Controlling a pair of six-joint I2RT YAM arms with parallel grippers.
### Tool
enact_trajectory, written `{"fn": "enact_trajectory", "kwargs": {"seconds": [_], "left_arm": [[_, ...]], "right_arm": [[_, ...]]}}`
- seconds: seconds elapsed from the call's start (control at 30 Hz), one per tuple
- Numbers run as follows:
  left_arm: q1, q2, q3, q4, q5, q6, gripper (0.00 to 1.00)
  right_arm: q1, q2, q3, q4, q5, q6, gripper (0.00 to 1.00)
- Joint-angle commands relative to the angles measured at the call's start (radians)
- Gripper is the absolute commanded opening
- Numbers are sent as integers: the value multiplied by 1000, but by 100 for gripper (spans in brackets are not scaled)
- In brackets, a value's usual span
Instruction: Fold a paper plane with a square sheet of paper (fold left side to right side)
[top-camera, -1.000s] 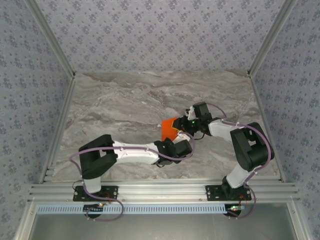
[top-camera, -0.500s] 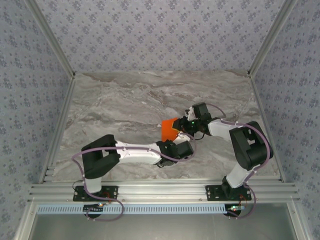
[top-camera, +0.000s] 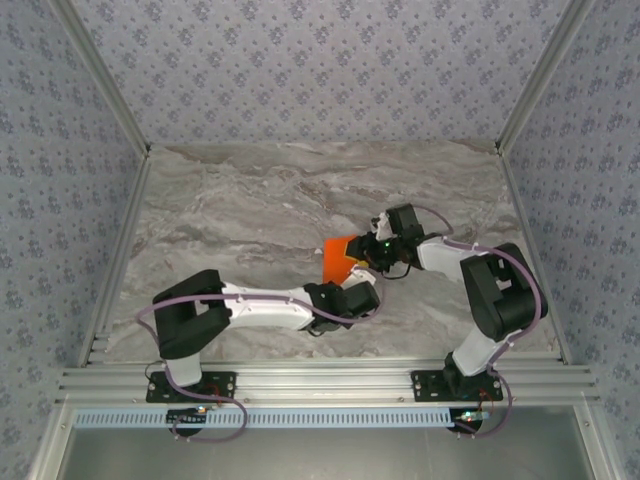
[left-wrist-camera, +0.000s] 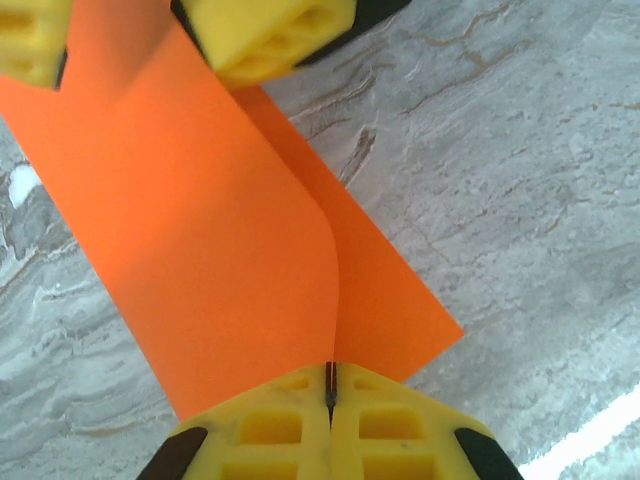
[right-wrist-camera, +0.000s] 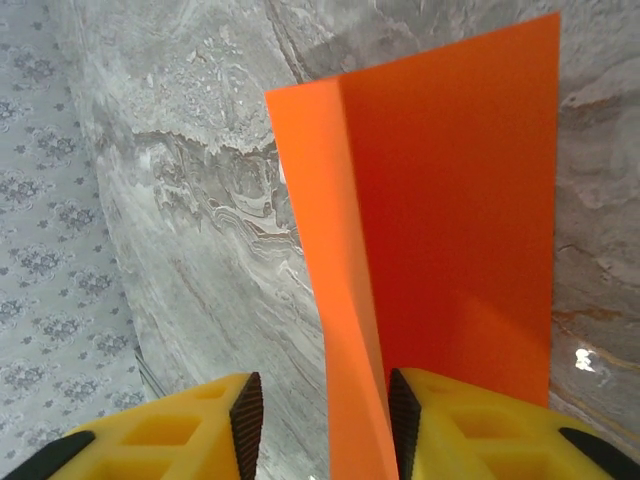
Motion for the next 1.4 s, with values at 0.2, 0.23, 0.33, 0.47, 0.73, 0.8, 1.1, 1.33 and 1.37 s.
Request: {"fn": "enact_trajectory", "kwargs": {"seconds": [0.2, 0.23, 0.33, 0.47, 0.73, 0.8, 1.1, 1.33, 1.37], "left_arm": [[142, -160, -180, 290, 362, -78, 0], [158, -169, -198, 319, 401, -87, 0], [218, -194, -250, 392, 506, -118, 0], [278, -211, -284, 419, 595, -136, 0], [373, -218, -311, 404, 710, -121, 0], [396, -216, -315, 403, 732, -120, 0], [457, -189, -295, 358, 811, -89, 0], [489, -161, -264, 314, 831, -46, 1], [490, -157, -259, 306, 833, -39, 0]], "right_arm": [[-56, -201, -25, -13, 44, -76, 62], [-58, -231, -45, -13, 52, -82, 64], [-63, -297, -99, -28, 69, -101, 64], [-54, -347, -193, -31, 71, -109, 54], [30, -357, -330, -22, 116, -93, 24], [51, -344, -337, -22, 132, -91, 18], [153, -234, -283, -22, 199, -85, 14], [191, -179, -258, -64, 241, -95, 14], [193, -175, -254, -76, 248, -98, 14]]}}
